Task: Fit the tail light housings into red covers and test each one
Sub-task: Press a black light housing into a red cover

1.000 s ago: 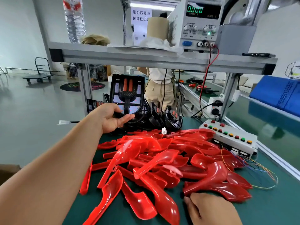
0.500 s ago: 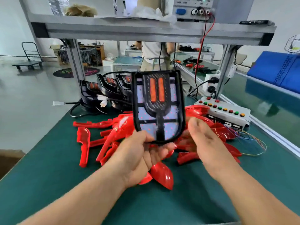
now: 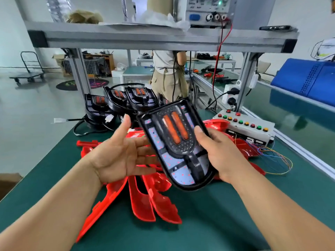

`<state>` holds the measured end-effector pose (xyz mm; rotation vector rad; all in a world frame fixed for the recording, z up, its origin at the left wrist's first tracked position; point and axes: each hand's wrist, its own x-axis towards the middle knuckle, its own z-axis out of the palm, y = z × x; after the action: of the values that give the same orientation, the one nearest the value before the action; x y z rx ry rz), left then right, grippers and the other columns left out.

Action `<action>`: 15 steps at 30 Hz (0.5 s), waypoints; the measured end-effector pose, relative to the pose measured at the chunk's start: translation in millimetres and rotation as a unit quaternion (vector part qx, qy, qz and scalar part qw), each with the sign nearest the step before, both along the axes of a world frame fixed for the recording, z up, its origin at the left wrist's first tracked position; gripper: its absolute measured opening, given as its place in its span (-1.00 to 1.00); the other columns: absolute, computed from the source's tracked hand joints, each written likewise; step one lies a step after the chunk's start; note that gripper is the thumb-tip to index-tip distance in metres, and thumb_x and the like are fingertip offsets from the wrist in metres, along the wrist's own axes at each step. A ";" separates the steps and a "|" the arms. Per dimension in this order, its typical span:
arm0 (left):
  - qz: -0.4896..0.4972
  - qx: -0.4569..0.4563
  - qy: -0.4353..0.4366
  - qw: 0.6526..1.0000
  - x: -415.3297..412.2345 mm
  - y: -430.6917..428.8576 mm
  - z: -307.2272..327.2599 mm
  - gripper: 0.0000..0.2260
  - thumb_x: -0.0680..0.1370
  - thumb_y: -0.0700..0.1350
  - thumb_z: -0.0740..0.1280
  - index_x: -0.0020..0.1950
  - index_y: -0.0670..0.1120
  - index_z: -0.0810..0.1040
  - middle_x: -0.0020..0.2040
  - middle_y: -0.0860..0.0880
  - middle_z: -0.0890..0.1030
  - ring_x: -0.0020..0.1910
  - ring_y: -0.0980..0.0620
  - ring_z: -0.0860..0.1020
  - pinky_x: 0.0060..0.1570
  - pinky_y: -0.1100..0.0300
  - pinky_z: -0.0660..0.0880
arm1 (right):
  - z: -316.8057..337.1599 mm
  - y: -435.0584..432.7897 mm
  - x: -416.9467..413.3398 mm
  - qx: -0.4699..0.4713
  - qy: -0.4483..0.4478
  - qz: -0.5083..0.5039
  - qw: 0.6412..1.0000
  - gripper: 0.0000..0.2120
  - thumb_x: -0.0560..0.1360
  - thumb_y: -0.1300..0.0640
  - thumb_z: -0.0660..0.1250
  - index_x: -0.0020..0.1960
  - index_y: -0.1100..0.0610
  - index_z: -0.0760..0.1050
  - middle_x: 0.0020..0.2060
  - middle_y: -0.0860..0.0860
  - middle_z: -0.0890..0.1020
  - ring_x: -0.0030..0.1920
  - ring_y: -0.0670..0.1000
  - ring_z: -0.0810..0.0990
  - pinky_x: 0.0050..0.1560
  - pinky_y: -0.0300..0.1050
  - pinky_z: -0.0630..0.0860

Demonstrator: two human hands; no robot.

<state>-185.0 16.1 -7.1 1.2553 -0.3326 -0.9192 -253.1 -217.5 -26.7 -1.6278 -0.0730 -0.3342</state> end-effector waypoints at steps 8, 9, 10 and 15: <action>0.079 -0.162 0.086 0.980 -0.2 -19.5 -11.3 -0.49 0.37 0.29 0.27 0.06 -0.04 0.71 0.15 -0.16 0.66 0.08 -0.20 0.65 -0.03 -0.18 0.58 | 15.0 10.8 20.3 -0.155 -0.006 0.010 0.988 -0.71 0.61 -0.04 0.25 -0.24 -0.16 0.63 -0.39 -0.23 0.65 -0.34 -0.29 0.59 -0.29 -0.43 0.43; 0.082 -0.144 0.083 0.983 -2.0 -18.4 -10.7 -0.48 0.39 0.31 0.25 0.04 -0.06 0.72 0.13 -0.17 0.67 0.05 -0.21 0.66 -0.04 -0.17 0.59 | 15.4 9.7 23.1 -0.161 -0.011 0.001 0.987 -0.74 0.60 -0.05 0.27 -0.21 -0.10 0.64 -0.34 -0.17 0.68 -0.32 -0.22 0.62 -0.28 -0.36 0.48; 0.089 -0.113 0.077 0.987 -2.5 -16.5 -8.4 -0.45 0.42 0.31 0.22 0.04 -0.08 0.72 0.11 -0.19 0.67 0.03 -0.21 0.66 -0.03 -0.16 0.60 | 16.1 8.0 25.5 -0.169 -0.012 -0.014 0.985 -0.77 0.58 -0.06 0.29 -0.18 -0.05 0.64 -0.28 -0.09 0.71 -0.29 -0.13 0.65 -0.25 -0.25 0.54; 0.189 0.189 -0.189 0.945 -15.7 12.1 -3.1 -0.44 0.58 0.34 0.04 0.01 -0.01 0.67 0.08 -0.08 0.70 -0.03 0.00 0.68 0.01 0.06 0.50 | 15.6 -8.6 32.9 -0.135 -0.017 -0.088 0.987 -0.69 0.55 -0.09 0.34 -0.22 0.11 0.62 -0.36 -0.01 0.66 -0.32 -0.08 0.58 -0.20 -0.11 0.49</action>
<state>-200.6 28.2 -10.2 1.7836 -0.2056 -0.4137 -220.2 -226.1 -11.1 -1.9029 -0.0009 -0.5054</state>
